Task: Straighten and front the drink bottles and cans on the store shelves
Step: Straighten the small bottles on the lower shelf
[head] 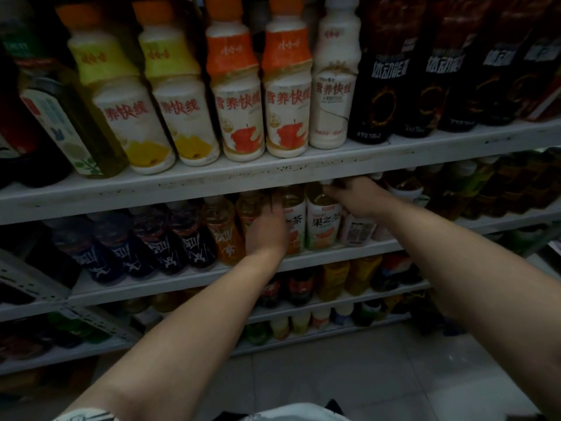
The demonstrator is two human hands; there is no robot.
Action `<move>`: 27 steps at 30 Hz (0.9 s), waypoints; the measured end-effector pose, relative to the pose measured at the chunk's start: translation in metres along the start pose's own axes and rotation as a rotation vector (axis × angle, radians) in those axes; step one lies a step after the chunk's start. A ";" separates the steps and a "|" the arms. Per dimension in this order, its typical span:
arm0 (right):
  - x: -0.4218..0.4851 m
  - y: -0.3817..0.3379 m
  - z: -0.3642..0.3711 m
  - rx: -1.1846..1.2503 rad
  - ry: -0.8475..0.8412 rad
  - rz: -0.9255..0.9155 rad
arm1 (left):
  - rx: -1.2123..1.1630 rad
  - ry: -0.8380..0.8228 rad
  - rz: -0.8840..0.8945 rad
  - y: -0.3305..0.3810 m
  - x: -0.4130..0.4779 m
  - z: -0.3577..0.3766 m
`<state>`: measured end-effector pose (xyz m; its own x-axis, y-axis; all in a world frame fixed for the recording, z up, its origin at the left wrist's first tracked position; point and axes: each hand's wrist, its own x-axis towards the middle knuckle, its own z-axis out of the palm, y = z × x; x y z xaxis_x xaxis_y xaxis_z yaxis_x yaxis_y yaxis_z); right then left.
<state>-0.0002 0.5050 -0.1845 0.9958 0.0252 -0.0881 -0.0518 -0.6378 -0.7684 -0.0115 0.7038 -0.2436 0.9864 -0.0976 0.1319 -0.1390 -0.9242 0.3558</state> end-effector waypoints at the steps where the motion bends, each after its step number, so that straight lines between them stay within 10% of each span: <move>1: 0.000 0.001 0.000 -0.009 -0.007 -0.005 | -0.011 -0.009 0.001 -0.001 0.000 0.001; 6: -0.004 0.006 0.006 -0.026 0.049 -0.008 | -0.079 -0.017 -0.015 -0.007 -0.005 0.005; 13: -0.047 0.056 -0.018 -0.254 0.728 -0.075 | -0.285 0.284 0.246 0.003 -0.038 0.007; 16: -0.029 0.060 -0.025 -0.313 0.643 -0.014 | -0.309 0.271 0.377 0.037 -0.047 0.025; 27: -0.002 0.064 -0.053 -0.244 0.257 -0.121 | -0.600 0.071 -0.081 0.155 -0.042 0.091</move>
<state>-0.0012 0.4233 -0.1996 0.9817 -0.0629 0.1798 0.0558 -0.8075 -0.5872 -0.0663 0.5304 -0.2782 0.9906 0.0083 0.1362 -0.1087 -0.5558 0.8242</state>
